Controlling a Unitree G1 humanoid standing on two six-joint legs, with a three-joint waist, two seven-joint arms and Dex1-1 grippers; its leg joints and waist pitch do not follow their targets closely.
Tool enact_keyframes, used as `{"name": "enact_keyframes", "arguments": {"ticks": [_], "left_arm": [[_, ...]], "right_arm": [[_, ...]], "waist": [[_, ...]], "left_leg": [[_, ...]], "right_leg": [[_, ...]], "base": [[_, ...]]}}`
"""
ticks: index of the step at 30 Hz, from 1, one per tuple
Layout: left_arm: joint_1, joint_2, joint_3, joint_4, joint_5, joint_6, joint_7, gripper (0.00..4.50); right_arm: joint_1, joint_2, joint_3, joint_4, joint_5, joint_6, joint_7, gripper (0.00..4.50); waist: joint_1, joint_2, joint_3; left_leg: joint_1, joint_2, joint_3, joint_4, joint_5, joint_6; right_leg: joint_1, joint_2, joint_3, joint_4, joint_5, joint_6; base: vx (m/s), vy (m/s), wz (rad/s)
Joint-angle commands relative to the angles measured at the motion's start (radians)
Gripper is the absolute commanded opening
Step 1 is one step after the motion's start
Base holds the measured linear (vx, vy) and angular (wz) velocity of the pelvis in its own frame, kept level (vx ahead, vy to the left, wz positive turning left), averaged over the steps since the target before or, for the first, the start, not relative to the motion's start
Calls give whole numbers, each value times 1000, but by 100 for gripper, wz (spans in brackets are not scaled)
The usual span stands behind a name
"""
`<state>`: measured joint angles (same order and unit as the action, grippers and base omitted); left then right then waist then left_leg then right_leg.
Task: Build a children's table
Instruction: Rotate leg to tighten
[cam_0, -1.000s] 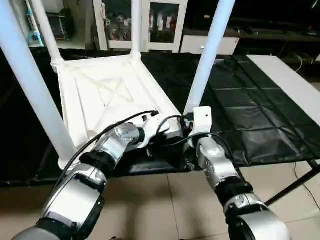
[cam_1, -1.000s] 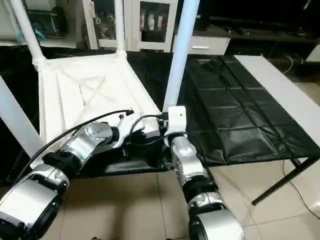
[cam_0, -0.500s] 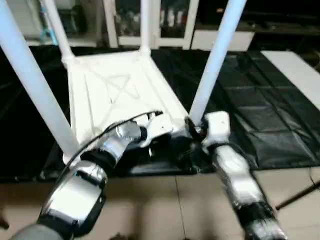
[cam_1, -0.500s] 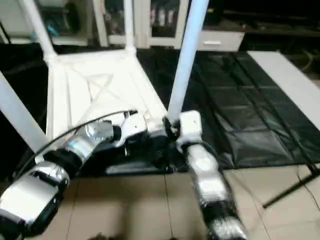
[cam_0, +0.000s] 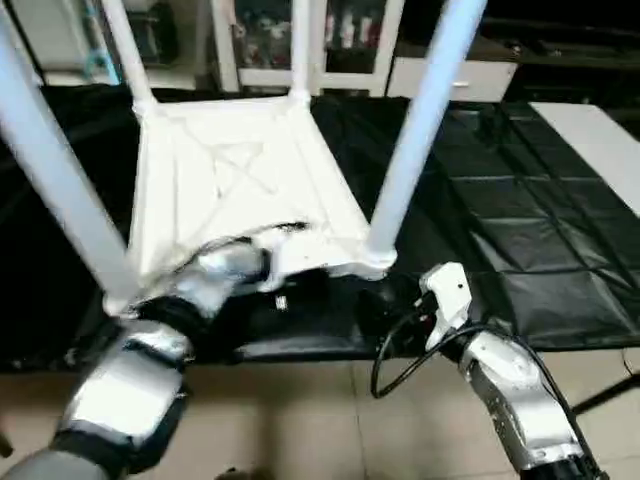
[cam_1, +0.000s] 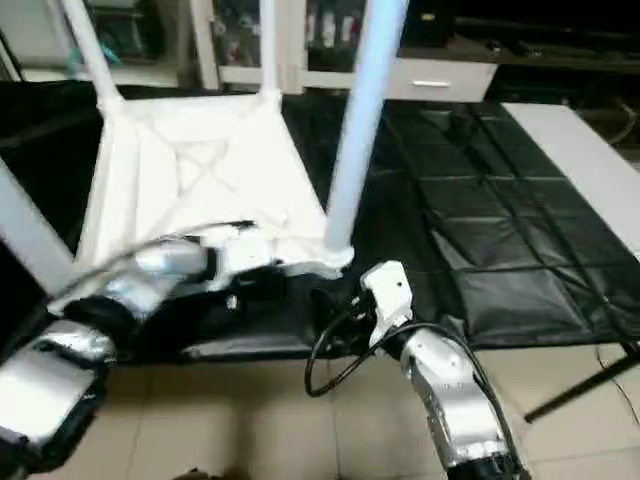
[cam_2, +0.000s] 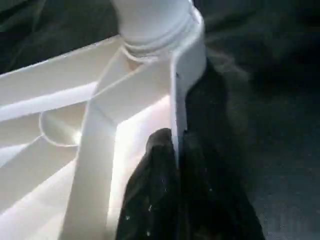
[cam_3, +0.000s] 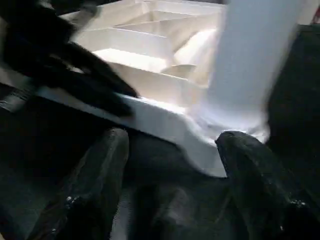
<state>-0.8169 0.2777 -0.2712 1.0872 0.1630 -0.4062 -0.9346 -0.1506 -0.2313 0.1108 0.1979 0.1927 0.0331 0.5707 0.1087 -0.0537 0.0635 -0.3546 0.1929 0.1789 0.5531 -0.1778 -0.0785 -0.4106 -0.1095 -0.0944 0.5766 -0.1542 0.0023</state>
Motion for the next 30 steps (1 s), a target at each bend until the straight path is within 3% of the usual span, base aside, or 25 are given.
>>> {"name": "enact_keyframes", "arguments": {"ticks": [1, 2, 4, 5, 7, 8, 9, 10, 11, 12, 13, 14, 15, 16, 17, 18, 20, 21, 22, 25, 30], "left_arm": [[8, -10, 15, -24, -39, -10, -34, 65], [30, 1, 28, -75, -79, 8, -80, 65], [60, 20, 37, -145, -113, 39, -115, 98], [60, 20, 37, -145, -113, 39, -115, 104], [171, 69, 70, -408, -229, 192, -175, 111], [171, 69, 70, -408, -229, 192, -175, 125], [231, 103, 84, -530, -261, 267, -189, 138], [288, 142, 95, -627, -270, 327, -194, 138], [322, 168, 102, -679, -270, 357, -198, 148], [322, 168, 102, -679, -270, 357, -198, 148], [369, 197, 122, -747, -289, 405, -197, 148], [397, 213, 135, -786, -304, 435, -196, 148], [441, 232, 160, -856, -353, 492, -196, 148], [441, 232, 160, -856, -353, 492, -196, 148], [492, 259, 187, -940, -398, 558, -189, 148], [492, 259, 187, -940, -398, 558, -189, 148], [570, 300, 224, -1067, -464, 665, -179, 148], [579, 303, 231, -1075, -469, 673, -177, 148], [599, 311, 245, -1091, -479, 689, -173, 148], [636, 323, 281, -1091, -444, 699, -133, 148], [653, 318, 374, -987, -287, 601, 80, 148]], "right_arm": [[-17, -5, -17, -9, 11, 13, -10, 310], [-28, -2, -22, -4, 18, 18, -15, 310], [-36, 1, -24, -3, 23, 27, -11, 310], [-36, 1, -24, -3, 23, 27, -11, 310], [-46, 4, -13, -3, 26, 38, 8, 310], [-46, 4, -13, -3, 26, 38, 8, 310], [-45, 5, -5, -5, 22, 39, 18, 310], [-41, 6, 3, -10, 20, 40, 24, 310], [-38, 7, 6, -14, 18, 41, 27, 310], [-38, 7, 6, -14, 18, 41, 27, 310], [-31, 4, 7, -26, 21, 45, 29, 310], [-26, 2, 6, -35, 24, 48, 30, 310], [-18, -1, 2, -43, 27, 49, 29, 310], [-18, -1, 2, -43, 27, 49, 29, 310], [-11, -2, -3, -48, 28, 50, 25, 310], [-11, -2, -3, -48, 28, 50, 25, 310], [-4, 1, -10, -51, 27, 52, 18, 310], [-5, 2, -11, -51, 27, 51, 17, 310], [-5, 6, -11, -50, 27, 51, 14, 310], [-11, 13, -10, -44, 26, 47, 14, 310], [-14, 20, -5, -30, 23, 39, 18, 310]], "waist": [[9, -10, -75], [9, -10, -75], [9, -14, -75], [12, -26, -76], [9, -38, -72], [9, -33, -73], [8, -27, -70], [9, -14, -72], [0, -28, -68], [1, -24, -68], [0, -11, -67], [-3, -16, -63], [-1, -11, -62], [1, -10, -65], [3, -4, -60], [3, -7, -60], [3, -8, -58], [-1, -9, -52], [-1, -9, -52], [-4, -10, -51], [-5, -9, -54]], "left_leg": [[2, 46, -9, -60, -188, 50], [2, 46, -9, -60, -188, 50], [5, 46, -6, -56, -149, 59], [4, 44, -4, -52, -130, 68], [0, 45, -1, -54, -134, 66], [3, 47, -2, -54, -135, 57], [9, 44, 2, -54, -156, 48], [12, 50, -2, -57, -173, 29], [4, 49, 0, -61, -190, 18], [10, 47, 2, -60, -210, 12], [11, 48, 1, -63, -244, -5], [10, 49, 1, -67, -288, -21], [13, 44, 0, -67, -313, -30], [17, 48, 0, -66, -322, -39], [19, 47, 2, -67, -340, -44], [18, 49, 0, -68, -350, -49], [18, 47, 0, -69, -385, -52], [11, 46, -2, -73, -406, -51], [11, 46, -2, -73, -406, -51], [17, 42, -5, -71, -449, -54], [17, 40, -12, -70, -446, -54]], "right_leg": [[42, -54, 51, -47, -205, -189], [42, -54, 51, -47, -205, -189], [39, -48, 48, -33, -88, -222], [44, -48, 46, -23, -47, -239], [47, -52, 48, -22, -51, -248], [47, -53, 48, -20, -47, -250], [41, -47, 49, -25, -59, -242], [45, -54, 50, -21, -60, -243], [48, -47, 50, -24, -70, -233], [45, -45, 51, -26, -86, -228], [46, -47, 53, -28, -125, -218], [43, -45, 55, -36, -174, -205], [41, -42, 55, -42, -218, -190], [41, -46, 56, -39, -216, -192], [35, -41, 57, -43, -228, -191], [37, -42, 57, -41, -231, -192], [36, -40, 57, -45, -284, -178], [35, -37, 57, -53, -345, -162], [35, -37, 57, -53, -345, -162], [29, -39, 58, -66, -450, -118], [29, -38, 58, -71, -469, -83]], "base": [[0, 0, 0], [0, 0, 0], [0, 0, 0], [0, 0, 0], [0, 0, 0], [0, 0, 0], [0, 0, 0], [0, 0, 0], [0, 0, 0], [0, 0, 0], [0, 0, 0], [0, 0, 0], [0, 0, 0], [0, 0, 0], [0, 0, 0], [0, 0, 0], [0, 0, 0], [0, 0, 0], [0, 0, 0], [0, 0, 0], [0, 0, 0]]}}
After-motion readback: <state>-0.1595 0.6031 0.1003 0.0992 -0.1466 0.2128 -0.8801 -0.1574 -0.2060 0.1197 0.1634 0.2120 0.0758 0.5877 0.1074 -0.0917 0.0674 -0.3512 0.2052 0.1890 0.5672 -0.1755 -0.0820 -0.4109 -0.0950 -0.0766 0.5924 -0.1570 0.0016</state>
